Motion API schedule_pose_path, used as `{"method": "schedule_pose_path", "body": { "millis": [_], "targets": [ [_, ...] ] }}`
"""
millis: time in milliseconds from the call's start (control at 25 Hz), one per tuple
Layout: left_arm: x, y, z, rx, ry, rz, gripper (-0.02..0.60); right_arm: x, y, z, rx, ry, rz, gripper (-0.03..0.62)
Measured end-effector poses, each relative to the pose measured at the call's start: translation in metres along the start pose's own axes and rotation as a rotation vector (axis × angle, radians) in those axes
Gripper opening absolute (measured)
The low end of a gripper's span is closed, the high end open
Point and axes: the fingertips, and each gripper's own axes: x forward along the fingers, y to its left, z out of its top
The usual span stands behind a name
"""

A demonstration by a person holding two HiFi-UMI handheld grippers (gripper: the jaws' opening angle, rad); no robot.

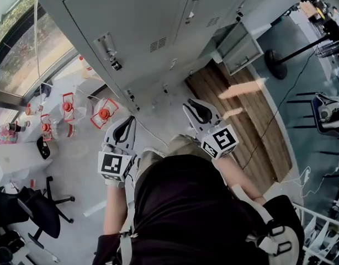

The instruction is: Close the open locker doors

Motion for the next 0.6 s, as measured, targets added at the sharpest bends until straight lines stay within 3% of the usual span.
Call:
{"method": "schedule_pose_path", "body": {
  "millis": [600],
  "targets": [
    [0.162,-0.153,0.032,0.067,0.054,-0.189,0.009,-0.145,-0.171,-0.017,0.089,-0.035,-0.19,0.066]
  ]
}}
